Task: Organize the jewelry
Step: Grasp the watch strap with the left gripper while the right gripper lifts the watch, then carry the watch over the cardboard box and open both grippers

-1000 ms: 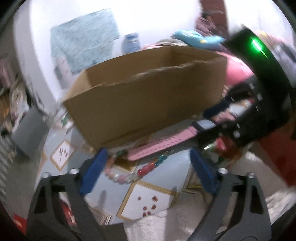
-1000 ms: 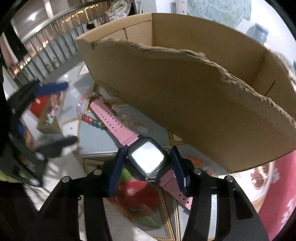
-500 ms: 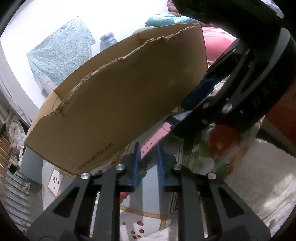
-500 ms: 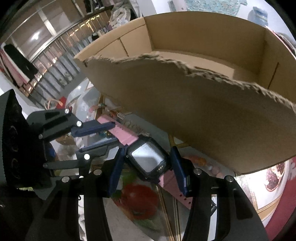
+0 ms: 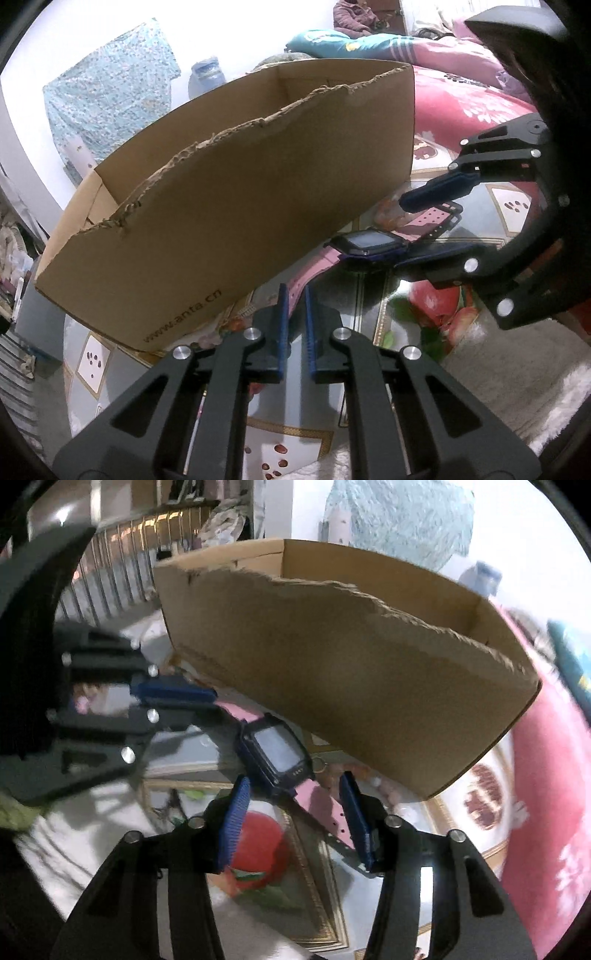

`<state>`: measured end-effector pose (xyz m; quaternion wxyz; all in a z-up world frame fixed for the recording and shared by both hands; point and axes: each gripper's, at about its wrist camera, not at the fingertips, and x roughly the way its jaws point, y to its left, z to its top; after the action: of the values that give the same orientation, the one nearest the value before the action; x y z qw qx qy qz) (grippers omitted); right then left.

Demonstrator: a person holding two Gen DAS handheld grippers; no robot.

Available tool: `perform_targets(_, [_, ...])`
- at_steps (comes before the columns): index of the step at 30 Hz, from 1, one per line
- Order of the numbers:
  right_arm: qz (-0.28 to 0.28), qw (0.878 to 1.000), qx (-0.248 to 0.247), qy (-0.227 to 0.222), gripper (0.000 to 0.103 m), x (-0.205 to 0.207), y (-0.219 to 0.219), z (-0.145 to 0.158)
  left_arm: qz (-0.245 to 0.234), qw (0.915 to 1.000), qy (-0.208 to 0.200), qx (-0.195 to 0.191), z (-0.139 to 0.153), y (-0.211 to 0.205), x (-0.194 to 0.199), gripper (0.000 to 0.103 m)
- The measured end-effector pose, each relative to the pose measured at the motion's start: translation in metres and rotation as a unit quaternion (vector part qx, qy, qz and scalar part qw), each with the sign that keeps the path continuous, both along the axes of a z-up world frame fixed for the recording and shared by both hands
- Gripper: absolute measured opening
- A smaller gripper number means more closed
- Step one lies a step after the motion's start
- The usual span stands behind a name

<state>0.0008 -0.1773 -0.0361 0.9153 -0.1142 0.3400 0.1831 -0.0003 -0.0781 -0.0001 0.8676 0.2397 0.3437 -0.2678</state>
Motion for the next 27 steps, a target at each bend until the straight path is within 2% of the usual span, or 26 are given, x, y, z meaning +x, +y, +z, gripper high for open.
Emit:
perform_targets(4, [-0.001,0.999,-0.038,-0.016,0.036,-0.002,0.010,-0.005,-0.001,1.0000,0.001,-0.001,0.001,0.002,0.000,0.007])
perform_targets(9, [-0.012,0.999,-0.043,-0.024,0.025,0.000,0.012,-0.006,0.000,1.0000,-0.003,-0.007,0.005,-0.002,0.008,0.004])
perform_targets(13, [-0.023,0.997,-0.047,-0.049,0.017,-0.004,0.015,-0.001,0.000,0.9998,-0.013,-0.012,0.012,-0.002,0.007,0.002])
perform_targets(27, [-0.060,0.991,-0.041,-0.109,0.015,-0.045,0.016,0.019,-0.018,0.9972,-0.071,-0.017,0.051,-0.010,-0.024,0.002])
